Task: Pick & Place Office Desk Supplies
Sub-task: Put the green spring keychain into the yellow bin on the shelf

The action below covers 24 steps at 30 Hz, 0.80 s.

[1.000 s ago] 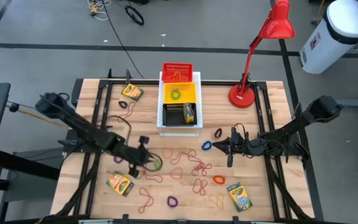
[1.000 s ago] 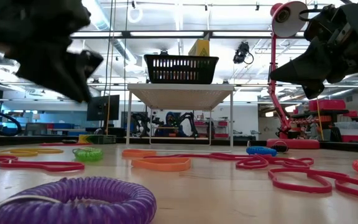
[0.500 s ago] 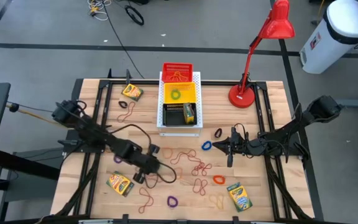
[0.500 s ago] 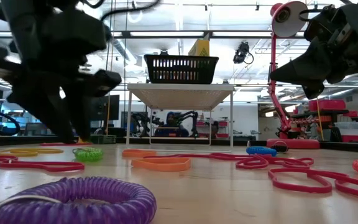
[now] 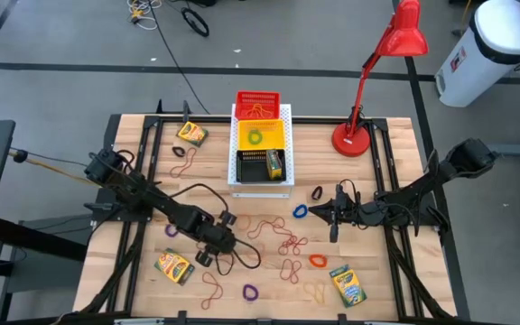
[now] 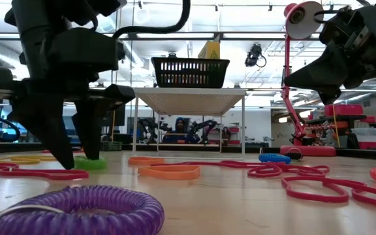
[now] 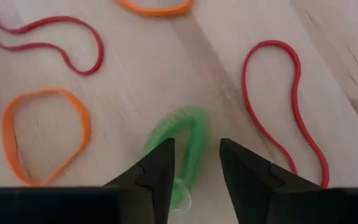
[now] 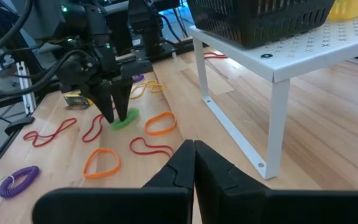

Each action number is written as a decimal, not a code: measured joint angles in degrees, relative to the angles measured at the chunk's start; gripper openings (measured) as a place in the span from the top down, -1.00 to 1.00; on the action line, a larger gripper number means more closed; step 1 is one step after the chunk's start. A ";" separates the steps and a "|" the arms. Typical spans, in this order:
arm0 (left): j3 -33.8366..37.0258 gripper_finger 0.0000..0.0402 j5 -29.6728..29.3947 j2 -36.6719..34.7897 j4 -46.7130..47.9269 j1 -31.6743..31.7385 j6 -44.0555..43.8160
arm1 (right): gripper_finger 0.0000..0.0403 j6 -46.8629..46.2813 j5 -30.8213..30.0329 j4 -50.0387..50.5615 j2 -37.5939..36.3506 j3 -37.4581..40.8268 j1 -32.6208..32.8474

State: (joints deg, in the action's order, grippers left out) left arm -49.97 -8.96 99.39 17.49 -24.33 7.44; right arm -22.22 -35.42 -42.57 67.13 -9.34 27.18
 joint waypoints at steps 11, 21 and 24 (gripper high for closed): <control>0.02 0.82 0.08 0.01 1.39 0.00 -0.12 | 0.97 -0.01 0.00 -0.01 0.00 0.00 0.01; -3.78 0.94 -4.11 -10.36 16.39 -2.07 -4.27 | 0.97 -0.02 0.00 -0.05 0.00 0.00 0.02; -4.26 0.94 -8.77 -16.49 19.47 -2.11 -4.65 | 0.97 -0.02 0.00 -0.06 0.00 0.00 0.02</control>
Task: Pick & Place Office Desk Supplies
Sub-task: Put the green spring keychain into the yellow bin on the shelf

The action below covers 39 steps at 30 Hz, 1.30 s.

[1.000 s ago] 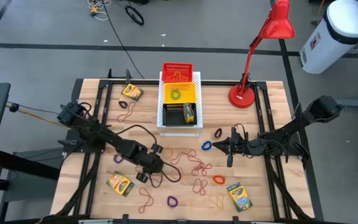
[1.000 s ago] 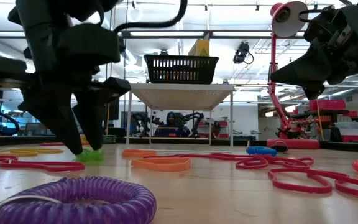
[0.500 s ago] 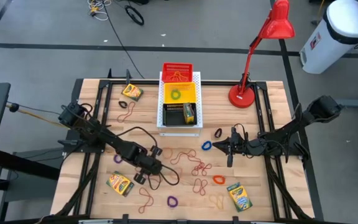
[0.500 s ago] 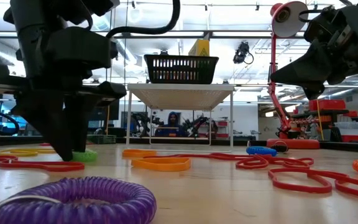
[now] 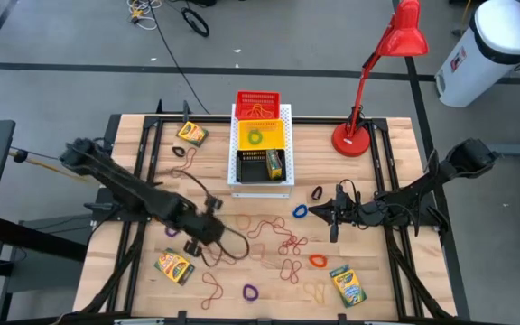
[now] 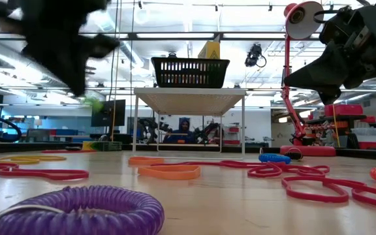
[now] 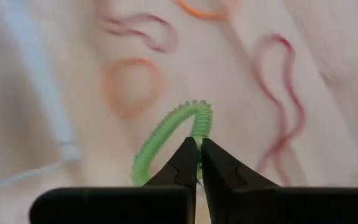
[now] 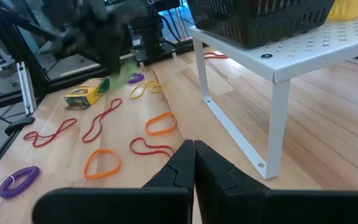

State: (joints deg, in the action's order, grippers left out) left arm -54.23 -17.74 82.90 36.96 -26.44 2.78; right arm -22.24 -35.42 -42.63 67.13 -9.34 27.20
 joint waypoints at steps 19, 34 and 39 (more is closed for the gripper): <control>-0.20 0.93 6.92 -20.10 -20.66 34.08 16.22 | 0.97 0.03 -0.76 -0.42 0.00 0.00 -0.02; -13.17 0.93 25.74 -3.28 -17.97 48.52 15.62 | 0.97 0.66 -0.87 -0.29 0.00 0.00 -0.02; -14.09 0.90 28.09 0.17 -18.64 50.77 15.65 | 0.97 1.11 -0.86 -0.20 0.00 0.00 -0.02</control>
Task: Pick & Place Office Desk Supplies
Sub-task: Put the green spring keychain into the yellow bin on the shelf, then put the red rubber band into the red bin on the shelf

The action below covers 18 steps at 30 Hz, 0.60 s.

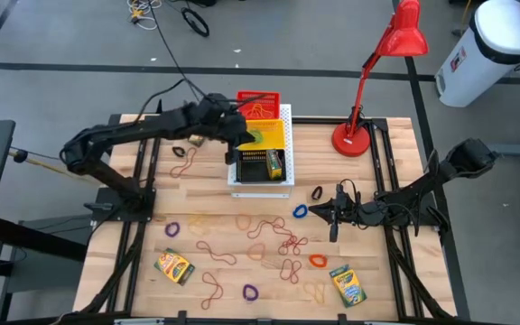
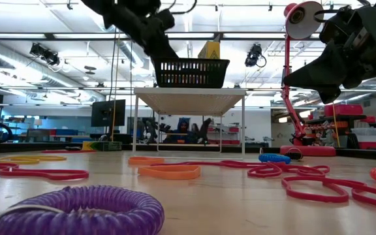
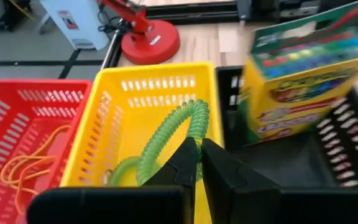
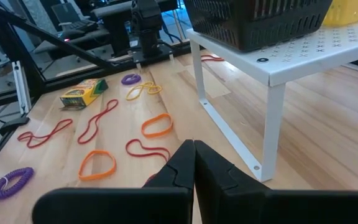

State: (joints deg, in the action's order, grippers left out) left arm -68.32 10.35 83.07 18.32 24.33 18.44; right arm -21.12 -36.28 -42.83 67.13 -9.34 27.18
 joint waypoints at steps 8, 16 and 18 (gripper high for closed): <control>-0.37 0.73 0.22 1.95 -0.39 2.45 0.28 | 0.97 0.00 0.01 -0.02 0.00 0.00 0.00; -0.43 0.34 0.33 1.52 -0.16 2.27 2.15 | 0.97 -0.01 0.01 -0.04 0.00 0.00 -0.02; -0.47 0.32 0.85 0.24 0.09 1.58 3.73 | 0.97 0.00 0.00 -0.05 0.00 0.00 -0.04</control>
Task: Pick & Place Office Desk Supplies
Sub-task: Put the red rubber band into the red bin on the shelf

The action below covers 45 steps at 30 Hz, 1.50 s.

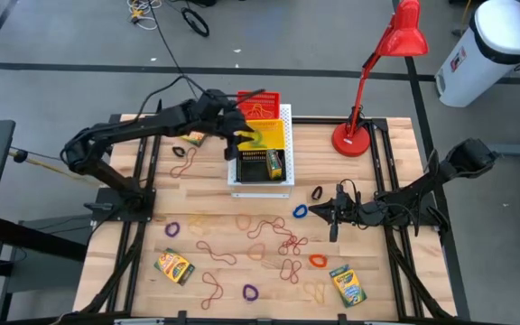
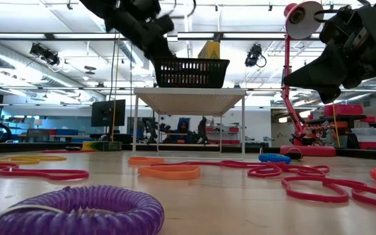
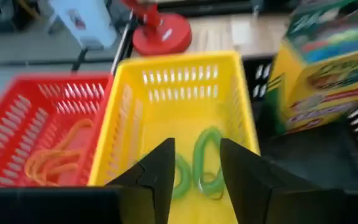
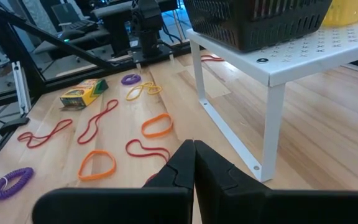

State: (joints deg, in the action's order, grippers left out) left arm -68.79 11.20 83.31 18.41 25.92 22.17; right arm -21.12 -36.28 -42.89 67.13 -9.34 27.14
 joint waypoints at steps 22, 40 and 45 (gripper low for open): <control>48.58 0.95 12.03 -35.82 -43.77 -1.27 -15.71 | 0.97 -1.09 -0.67 -1.03 -0.02 -0.01 -2.36; 59.74 0.91 15.89 -38.19 -51.34 -1.32 -19.88 | 0.64 -16.15 9.91 52.69 13.09 -30.70 4.05; 59.71 0.91 15.87 -38.20 -51.57 -1.32 -19.86 | 0.44 -19.33 14.04 53.43 22.54 -35.88 4.61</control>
State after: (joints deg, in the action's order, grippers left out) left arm -9.08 27.07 45.11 -33.16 24.60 2.31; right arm -40.46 -22.24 10.55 89.67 -45.23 31.75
